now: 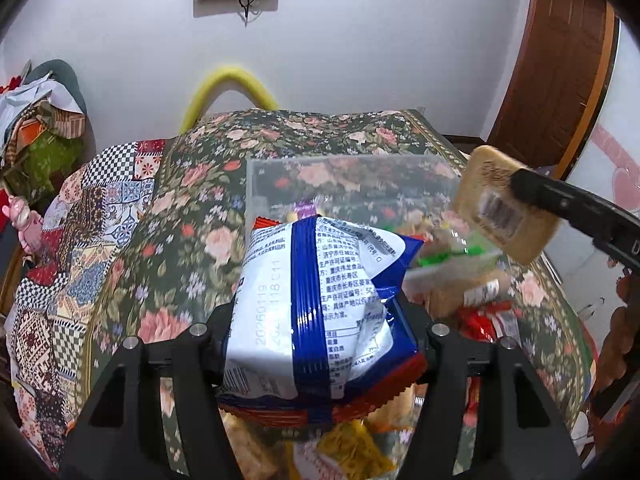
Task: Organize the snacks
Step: 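Lift both held snacks over the clear box and open both grippers inside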
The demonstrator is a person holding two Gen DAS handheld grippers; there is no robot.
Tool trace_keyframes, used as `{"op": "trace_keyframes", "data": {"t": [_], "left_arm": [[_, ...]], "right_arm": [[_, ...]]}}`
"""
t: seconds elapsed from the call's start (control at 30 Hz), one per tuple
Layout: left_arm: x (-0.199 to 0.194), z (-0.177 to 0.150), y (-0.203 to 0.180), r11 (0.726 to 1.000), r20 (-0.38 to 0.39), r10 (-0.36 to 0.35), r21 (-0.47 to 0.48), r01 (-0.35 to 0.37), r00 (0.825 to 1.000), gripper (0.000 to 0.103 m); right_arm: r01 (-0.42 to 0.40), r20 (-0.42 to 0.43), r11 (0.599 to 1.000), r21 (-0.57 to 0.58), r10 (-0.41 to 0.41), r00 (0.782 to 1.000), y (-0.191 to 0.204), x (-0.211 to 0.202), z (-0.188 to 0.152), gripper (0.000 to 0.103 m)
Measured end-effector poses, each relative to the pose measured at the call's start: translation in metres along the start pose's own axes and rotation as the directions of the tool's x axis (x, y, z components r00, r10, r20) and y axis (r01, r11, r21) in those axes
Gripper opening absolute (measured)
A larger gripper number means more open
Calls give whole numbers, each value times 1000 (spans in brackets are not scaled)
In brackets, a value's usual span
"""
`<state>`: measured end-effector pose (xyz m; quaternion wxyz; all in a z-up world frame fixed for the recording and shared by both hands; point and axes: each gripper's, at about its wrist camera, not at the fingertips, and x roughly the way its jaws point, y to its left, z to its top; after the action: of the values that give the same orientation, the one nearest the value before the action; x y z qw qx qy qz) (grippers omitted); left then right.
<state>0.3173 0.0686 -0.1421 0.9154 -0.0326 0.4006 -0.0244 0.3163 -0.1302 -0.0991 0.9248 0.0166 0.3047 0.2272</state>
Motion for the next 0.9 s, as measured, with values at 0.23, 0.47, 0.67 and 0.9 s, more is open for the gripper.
{"op": "trace_keyframes", "data": {"t": [0.23, 0.47, 0.67, 0.9], "left_arm": [[32, 22, -3, 1000, -22, -2, -17, 2, 1000, 62], [72, 36, -3, 999, -71, 24, -26, -26, 997, 62], [103, 42, 1, 998, -127, 27, -51, -34, 991, 62], [122, 40, 1, 997, -158, 46, -55, -56, 986, 63]], "right_arm": [[14, -35, 1000, -22, -15, 999, 8, 37, 7, 33], [30, -97, 999, -40, -34, 995, 8, 72, 7, 33], [30, -147, 999, -31, -34, 989, -1, 93, 7, 33], [19, -167, 1000, -7, -20, 986, -7, 103, 11, 33]]}}
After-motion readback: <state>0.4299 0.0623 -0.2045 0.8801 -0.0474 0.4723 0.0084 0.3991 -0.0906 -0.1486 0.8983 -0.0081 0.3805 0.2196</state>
